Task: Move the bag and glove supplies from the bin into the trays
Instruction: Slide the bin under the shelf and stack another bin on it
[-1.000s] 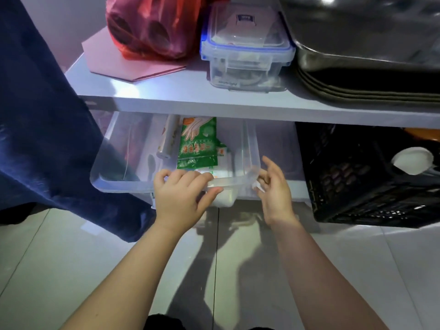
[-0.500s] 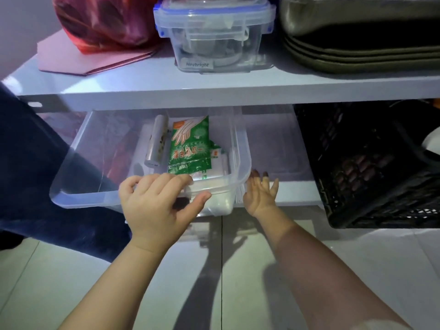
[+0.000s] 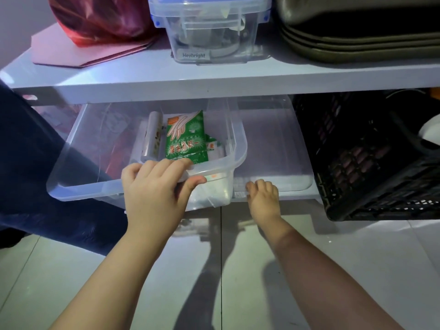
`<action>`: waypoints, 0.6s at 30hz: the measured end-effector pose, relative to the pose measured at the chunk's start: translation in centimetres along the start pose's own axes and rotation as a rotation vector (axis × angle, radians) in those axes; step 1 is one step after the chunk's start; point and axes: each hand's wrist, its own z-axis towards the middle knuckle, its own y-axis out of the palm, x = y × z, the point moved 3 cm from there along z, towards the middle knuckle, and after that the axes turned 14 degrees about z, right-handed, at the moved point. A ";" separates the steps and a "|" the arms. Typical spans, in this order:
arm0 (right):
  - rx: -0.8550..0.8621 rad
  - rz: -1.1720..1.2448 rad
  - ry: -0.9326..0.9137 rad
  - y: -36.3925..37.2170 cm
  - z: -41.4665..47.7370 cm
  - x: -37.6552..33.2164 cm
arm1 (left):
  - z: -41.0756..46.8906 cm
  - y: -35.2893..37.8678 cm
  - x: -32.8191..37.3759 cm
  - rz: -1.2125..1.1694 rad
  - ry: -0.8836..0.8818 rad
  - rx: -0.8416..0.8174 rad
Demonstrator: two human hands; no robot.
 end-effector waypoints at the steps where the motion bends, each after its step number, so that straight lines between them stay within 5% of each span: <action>1: 0.021 0.016 0.011 -0.1 -0.5 0.0 | 0.0 -0.2 -0.1 0.005 -0.010 0.003; 18: -0.159 -0.175 0.048 -1.0 -0.9 -1.3 | -0.8 -0.2 3.0 -0.043 -0.151 -0.019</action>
